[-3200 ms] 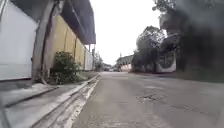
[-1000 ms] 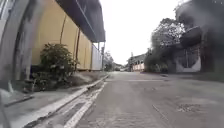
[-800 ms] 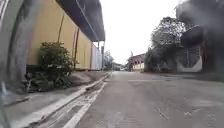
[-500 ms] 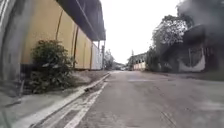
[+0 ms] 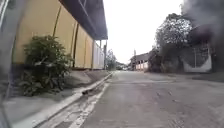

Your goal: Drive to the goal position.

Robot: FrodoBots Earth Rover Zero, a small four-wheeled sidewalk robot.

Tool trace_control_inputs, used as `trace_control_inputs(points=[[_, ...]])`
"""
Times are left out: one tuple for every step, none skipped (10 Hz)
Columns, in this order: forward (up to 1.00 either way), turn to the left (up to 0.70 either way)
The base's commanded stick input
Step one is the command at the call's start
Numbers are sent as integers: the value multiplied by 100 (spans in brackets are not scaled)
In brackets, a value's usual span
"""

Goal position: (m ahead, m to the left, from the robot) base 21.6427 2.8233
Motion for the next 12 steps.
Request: trace_control_inputs(points=[[69, 0], [70, 0], [70, 0], [70, 0], [70, -2], [70, -34], [70, -35], [70, -35], [70, -23], [70, -5], [70, 0], [70, 0]])
